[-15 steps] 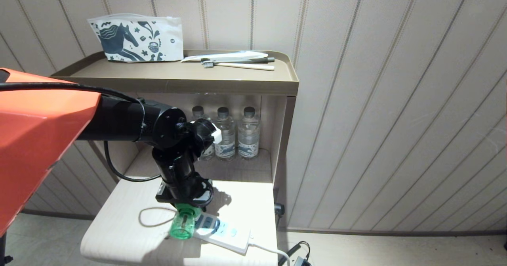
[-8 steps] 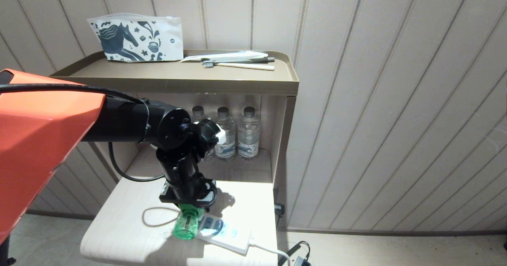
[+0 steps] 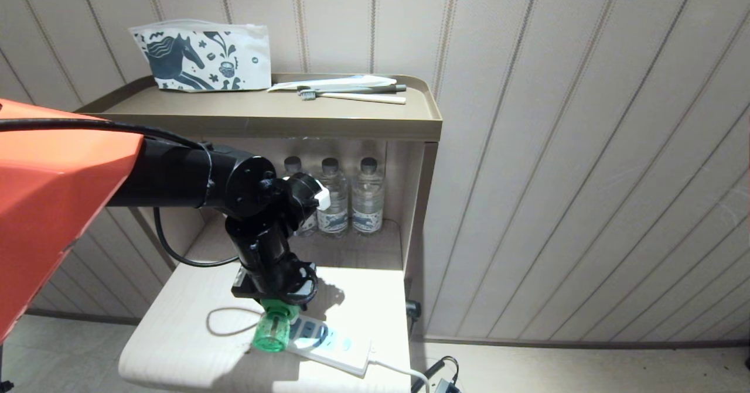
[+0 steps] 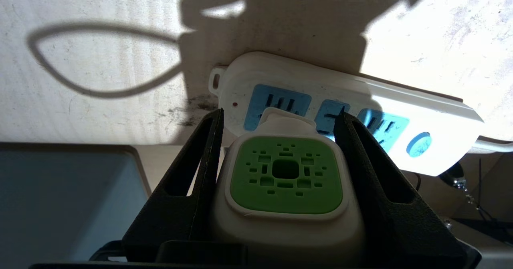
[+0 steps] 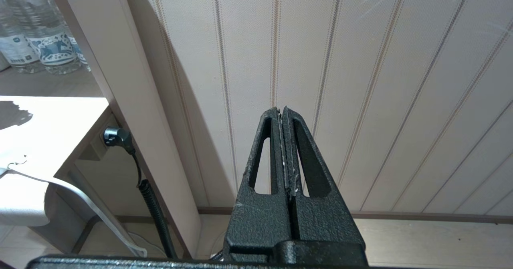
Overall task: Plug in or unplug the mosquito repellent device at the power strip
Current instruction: Insert the plug into the socket
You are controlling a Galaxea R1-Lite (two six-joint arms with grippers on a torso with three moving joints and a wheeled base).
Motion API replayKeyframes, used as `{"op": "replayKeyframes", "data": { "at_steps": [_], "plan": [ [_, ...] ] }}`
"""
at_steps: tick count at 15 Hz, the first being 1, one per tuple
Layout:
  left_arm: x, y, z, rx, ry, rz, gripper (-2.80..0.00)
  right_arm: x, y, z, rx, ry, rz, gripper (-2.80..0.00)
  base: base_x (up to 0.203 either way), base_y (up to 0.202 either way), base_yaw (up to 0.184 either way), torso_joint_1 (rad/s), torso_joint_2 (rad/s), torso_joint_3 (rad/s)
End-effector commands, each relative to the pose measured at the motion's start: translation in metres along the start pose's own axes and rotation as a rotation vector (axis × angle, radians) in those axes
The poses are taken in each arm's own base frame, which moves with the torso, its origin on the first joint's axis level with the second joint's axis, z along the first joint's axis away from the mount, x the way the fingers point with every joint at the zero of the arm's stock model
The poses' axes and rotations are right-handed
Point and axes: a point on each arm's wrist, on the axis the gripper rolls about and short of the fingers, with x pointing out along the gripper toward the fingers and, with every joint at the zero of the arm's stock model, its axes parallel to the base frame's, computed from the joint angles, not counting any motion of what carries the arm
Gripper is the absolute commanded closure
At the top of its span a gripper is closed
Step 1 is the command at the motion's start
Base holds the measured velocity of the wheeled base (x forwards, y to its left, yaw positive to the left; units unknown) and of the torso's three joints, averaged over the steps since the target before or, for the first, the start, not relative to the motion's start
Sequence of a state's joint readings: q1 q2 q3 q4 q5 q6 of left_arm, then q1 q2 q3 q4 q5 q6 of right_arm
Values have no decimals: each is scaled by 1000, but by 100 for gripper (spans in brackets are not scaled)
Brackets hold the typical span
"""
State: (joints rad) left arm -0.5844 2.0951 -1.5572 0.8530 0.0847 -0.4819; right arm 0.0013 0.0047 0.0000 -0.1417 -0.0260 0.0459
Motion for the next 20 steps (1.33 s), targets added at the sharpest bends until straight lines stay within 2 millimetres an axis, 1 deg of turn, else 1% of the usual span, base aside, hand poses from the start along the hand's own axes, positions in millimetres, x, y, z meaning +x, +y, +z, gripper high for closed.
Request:
{"op": "replayKeyframes", "data": {
  "at_steps": [1, 10, 17, 20],
  "plan": [
    [-2, 2, 1, -9, -6, 0, 0, 0, 0, 0, 0, -1, 0, 0, 0, 0, 0, 0, 0, 0],
    [8, 1, 0, -4, 23, 11, 0, 0, 0, 0, 0, -1, 0, 0, 0, 0, 0, 0, 0, 0],
    [9, 1, 0, -4, 23, 11, 0, 0, 0, 0, 0, -1, 0, 0, 0, 0, 0, 0, 0, 0],
    [16, 0, 0, -2, 41, 17, 0, 0, 0, 0, 0, -1, 0, 0, 0, 0, 0, 0, 0, 0]
  ]
}}
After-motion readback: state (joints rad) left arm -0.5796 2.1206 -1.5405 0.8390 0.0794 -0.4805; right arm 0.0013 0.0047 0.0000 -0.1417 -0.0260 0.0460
